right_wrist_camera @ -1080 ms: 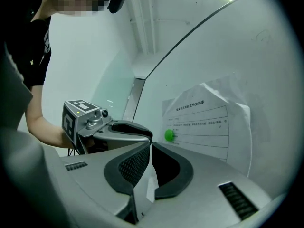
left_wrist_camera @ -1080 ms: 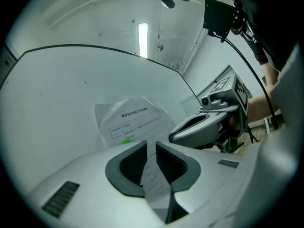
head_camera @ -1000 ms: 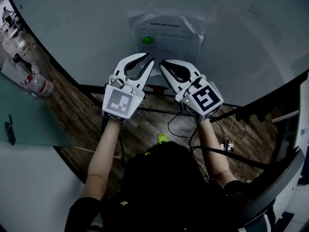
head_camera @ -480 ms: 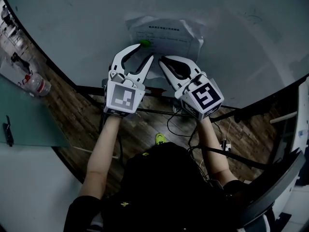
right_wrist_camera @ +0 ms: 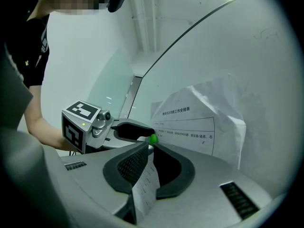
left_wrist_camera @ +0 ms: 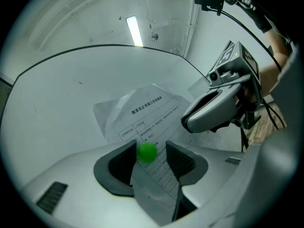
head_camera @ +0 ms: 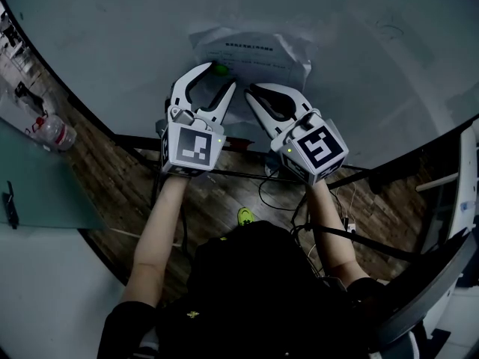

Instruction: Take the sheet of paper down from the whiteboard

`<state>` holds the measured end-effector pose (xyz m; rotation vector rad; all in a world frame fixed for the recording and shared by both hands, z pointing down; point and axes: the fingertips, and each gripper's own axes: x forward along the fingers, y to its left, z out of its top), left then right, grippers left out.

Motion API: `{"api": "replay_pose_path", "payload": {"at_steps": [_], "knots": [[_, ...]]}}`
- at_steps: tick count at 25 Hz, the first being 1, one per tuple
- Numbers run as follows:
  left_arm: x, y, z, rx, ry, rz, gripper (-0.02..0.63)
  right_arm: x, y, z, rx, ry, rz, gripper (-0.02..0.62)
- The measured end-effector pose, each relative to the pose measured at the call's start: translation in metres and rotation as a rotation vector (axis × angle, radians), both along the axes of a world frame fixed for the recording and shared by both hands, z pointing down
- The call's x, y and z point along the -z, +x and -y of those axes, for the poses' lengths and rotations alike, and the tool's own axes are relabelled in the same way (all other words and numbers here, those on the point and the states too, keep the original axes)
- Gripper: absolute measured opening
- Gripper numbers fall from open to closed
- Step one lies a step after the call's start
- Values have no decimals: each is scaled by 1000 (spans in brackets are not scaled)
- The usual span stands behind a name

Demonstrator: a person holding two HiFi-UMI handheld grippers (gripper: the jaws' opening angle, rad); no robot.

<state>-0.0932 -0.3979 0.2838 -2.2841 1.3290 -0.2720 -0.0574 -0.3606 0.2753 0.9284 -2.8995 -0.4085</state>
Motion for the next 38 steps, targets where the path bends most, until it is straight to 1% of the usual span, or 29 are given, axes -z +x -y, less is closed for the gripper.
{"api": "replay_pose_path", "payload": {"at_steps": [2,6,11,16,21,27,31,35,38], "knots": [[2,0,0,14,17,0,196,2,1,0,-1,-3,-2,48],[2,0,2,60,43,24,196,5,0,-2,6,-1,-6,48],[1,1,3,125,83,58,196,11,3,-6,2,-2,-3,49],[2,0,4,188,121,74,187,12,10,-7,-6,3,-12,49],[1,0,5,202,135,70,187,12,17,-7,-16,2,-12,49],[1,0,5,203,137,75,184,14,24,-6,-39,18,-44,51],[1,0,5,204,135,78,177,17,25,-7,-43,43,-74,76],[1,0,5,205,135,85,164,21,30,-5,-97,100,-139,86],[1,-1,6,207,135,88,155,29,37,-3,-152,142,-155,104]]}}
